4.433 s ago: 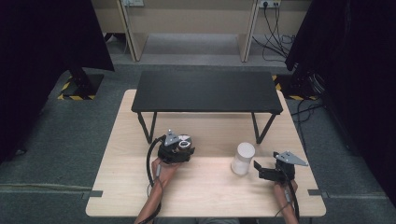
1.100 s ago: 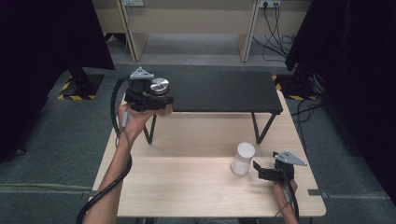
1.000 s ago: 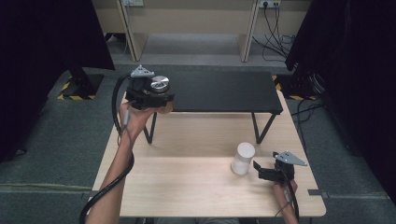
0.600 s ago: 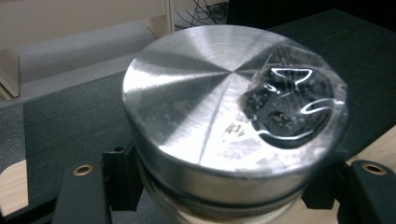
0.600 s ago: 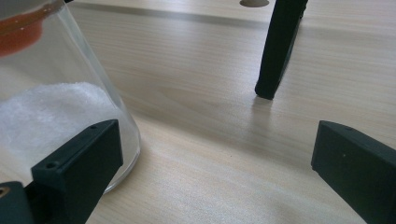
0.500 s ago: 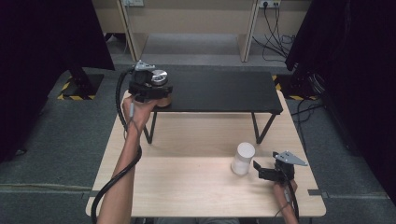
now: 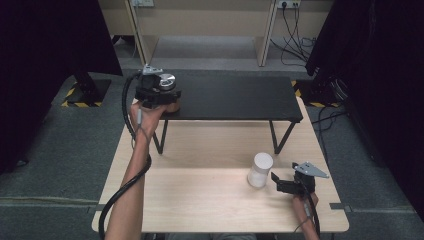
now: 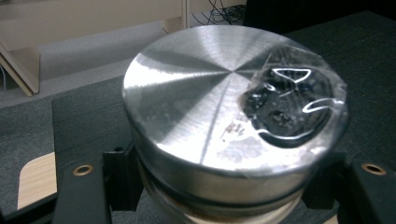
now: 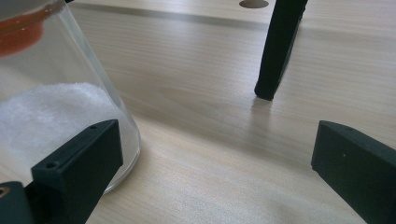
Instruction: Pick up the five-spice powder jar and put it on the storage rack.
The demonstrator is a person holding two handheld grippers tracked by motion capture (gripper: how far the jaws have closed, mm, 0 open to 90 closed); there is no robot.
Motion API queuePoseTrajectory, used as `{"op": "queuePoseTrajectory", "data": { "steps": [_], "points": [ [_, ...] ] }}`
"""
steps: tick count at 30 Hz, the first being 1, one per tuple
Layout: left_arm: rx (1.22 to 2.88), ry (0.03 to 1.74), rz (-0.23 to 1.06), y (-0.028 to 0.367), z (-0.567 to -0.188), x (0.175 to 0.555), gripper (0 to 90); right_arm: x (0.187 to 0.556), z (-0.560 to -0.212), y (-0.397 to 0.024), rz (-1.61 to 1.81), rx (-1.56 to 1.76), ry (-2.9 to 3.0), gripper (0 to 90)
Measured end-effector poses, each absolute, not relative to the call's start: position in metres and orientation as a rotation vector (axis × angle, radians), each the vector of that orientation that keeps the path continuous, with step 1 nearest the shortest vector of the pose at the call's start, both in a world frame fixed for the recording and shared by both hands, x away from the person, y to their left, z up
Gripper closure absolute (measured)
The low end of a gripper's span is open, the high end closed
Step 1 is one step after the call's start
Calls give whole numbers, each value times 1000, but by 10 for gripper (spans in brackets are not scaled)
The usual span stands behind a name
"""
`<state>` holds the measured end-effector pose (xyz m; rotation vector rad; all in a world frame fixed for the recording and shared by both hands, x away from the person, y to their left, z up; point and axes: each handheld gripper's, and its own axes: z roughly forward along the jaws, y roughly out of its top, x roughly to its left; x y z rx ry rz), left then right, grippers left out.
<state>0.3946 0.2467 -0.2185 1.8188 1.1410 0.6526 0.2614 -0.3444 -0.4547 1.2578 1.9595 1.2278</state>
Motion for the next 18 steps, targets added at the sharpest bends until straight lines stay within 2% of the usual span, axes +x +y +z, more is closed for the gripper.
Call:
{"op": "queuePoseTrajectory", "data": {
  "steps": [18],
  "points": [
    [1798,1117,663,253,-229,397,302,261,-455,-344,1229,1257,1958,21]
  ]
}}
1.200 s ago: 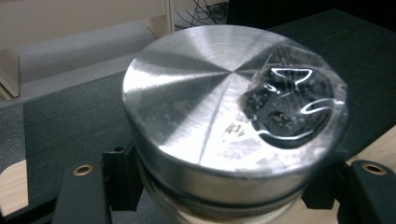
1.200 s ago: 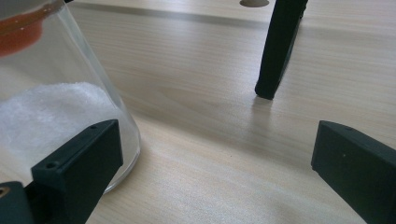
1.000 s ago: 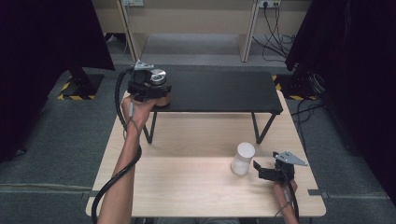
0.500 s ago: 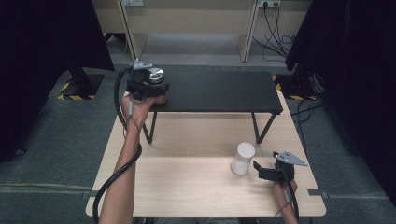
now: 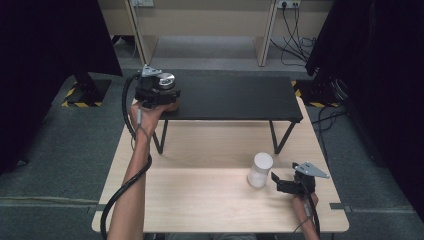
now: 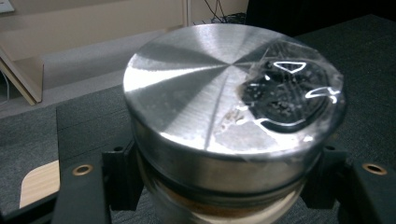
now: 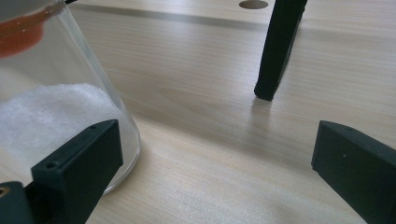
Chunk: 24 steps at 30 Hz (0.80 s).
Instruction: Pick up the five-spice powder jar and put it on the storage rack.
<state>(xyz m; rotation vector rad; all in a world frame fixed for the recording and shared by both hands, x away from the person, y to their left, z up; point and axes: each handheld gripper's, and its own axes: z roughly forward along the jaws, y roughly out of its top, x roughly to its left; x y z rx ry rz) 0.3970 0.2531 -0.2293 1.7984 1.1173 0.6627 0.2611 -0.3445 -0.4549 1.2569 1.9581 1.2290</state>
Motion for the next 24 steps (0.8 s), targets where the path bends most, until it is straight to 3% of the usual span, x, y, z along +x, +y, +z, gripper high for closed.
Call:
{"op": "queuePoseTrajectory", "data": {
  "steps": [5,8,12,24],
  "points": [
    [1801,1135,629,255,-227,401,283,261,-455,-344,1225,1254,1960,21],
    [1776,1175,611,257,-227,402,108,261,-455,-344,1224,1252,1961,20],
    [1764,1204,616,257,-226,400,7,261,-455,-343,1220,1253,1960,20],
    [1778,1167,586,269,-218,389,10,260,-454,-342,1214,1255,1957,19]
  ]
}}
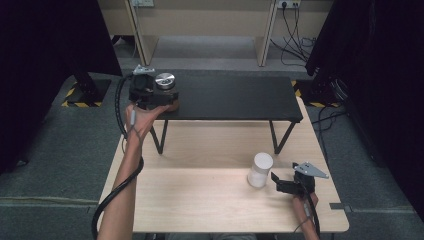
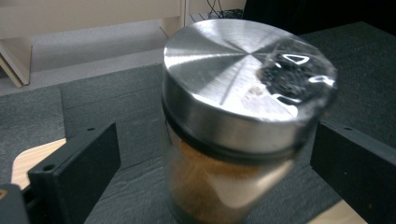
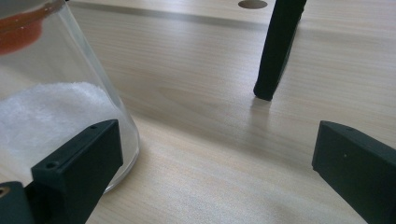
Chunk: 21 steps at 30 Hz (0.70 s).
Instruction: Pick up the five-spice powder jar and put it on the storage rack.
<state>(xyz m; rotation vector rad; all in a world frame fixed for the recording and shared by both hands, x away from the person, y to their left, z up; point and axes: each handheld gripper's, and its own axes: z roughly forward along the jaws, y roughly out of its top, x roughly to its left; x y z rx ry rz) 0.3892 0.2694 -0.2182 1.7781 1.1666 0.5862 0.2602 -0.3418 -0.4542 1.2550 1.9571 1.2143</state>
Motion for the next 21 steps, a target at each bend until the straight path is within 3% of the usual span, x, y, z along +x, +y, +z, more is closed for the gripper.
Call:
{"op": "queuePoseTrajectory", "data": {
  "steps": [14,21],
  "points": [
    [1742,1050,519,292,-210,350,0,260,-454,-340,1201,1242,1964,19],
    [1801,1047,557,281,-202,336,0,260,-453,-339,1197,1238,1968,19]
  ]
}}
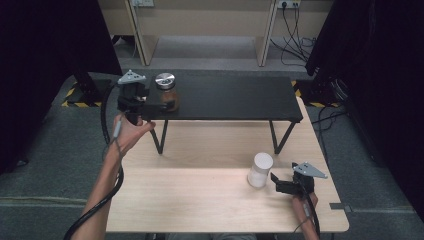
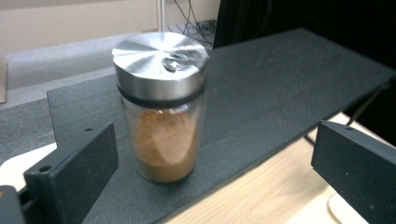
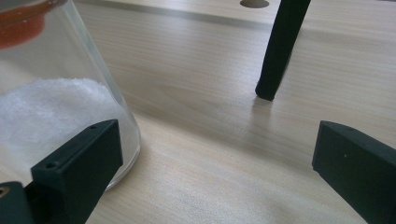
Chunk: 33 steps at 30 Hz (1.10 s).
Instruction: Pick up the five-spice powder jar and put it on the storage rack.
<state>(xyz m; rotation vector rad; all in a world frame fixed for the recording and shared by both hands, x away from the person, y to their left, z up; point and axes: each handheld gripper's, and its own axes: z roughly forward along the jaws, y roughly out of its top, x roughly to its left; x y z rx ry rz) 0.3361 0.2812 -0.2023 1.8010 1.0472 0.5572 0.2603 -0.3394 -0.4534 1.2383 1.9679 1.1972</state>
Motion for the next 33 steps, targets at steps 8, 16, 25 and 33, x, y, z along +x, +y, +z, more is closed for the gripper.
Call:
{"op": "queuePoseTrajectory", "data": {
  "steps": [8,16,25,33],
  "points": [
    [1800,908,479,294,-213,316,0,260,-454,-339,1194,1235,1968,19],
    [1862,933,476,282,-228,301,1,260,-453,-338,1190,1232,1972,19],
    [1846,905,441,289,-268,290,0,260,-453,-338,1190,1233,1971,19],
    [1851,907,421,293,-314,290,6,260,-453,-338,1189,1233,1972,18]
  ]
}}
